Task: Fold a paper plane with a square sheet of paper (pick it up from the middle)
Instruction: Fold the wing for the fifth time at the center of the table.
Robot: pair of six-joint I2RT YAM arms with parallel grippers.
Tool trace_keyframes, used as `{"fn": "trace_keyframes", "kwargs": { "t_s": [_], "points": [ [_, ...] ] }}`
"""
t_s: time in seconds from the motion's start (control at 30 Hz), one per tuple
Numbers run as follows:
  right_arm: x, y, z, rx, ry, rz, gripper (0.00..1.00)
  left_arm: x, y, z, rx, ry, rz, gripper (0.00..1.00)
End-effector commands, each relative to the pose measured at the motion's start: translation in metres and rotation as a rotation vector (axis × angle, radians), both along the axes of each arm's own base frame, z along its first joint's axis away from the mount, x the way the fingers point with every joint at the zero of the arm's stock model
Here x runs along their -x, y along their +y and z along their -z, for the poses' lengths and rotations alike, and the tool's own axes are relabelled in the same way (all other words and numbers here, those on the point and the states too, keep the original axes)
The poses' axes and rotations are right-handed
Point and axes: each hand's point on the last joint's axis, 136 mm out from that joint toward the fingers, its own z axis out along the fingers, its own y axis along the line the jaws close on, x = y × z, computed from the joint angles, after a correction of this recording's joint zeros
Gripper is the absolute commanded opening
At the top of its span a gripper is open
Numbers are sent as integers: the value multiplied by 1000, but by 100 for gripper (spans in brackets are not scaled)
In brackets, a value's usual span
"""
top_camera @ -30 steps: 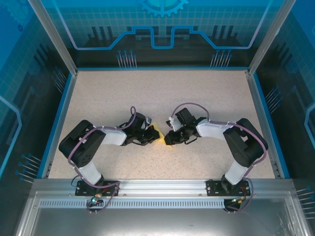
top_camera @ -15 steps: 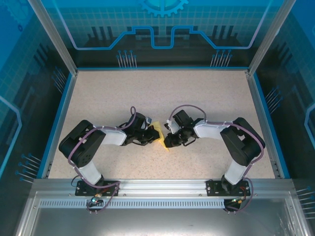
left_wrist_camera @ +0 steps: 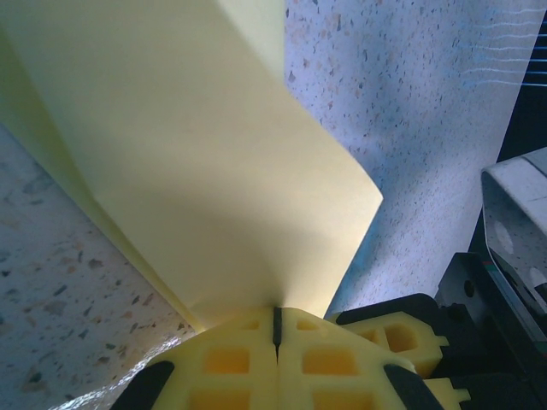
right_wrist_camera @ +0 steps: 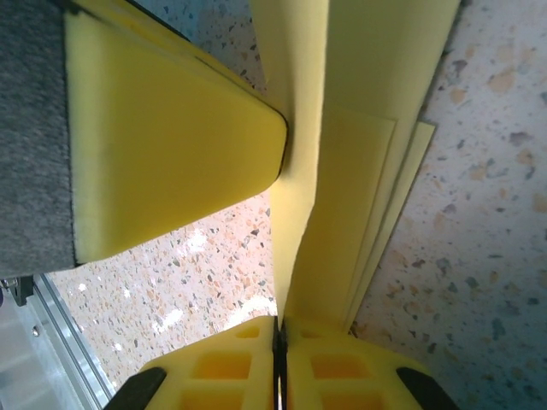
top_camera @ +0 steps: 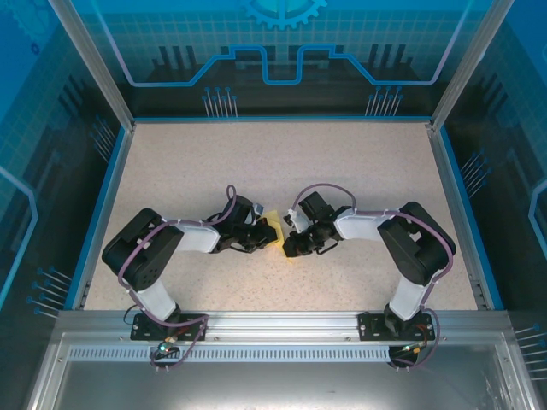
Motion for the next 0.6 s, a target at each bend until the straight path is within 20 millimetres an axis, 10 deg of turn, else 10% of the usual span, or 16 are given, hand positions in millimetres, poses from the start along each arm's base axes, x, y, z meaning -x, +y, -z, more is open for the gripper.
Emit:
{"fn": "trace_keyframes", "kwargs": {
  "t_s": [0.0, 0.57],
  "points": [
    [3, 1, 2, -8, 28, 3, 9, -2, -1, 2, -24, -7, 4, 2],
    [-3, -2, -7, -10, 9, 3, 14, -5, 0, 8, -53, 3, 3, 1]
  ]
}}
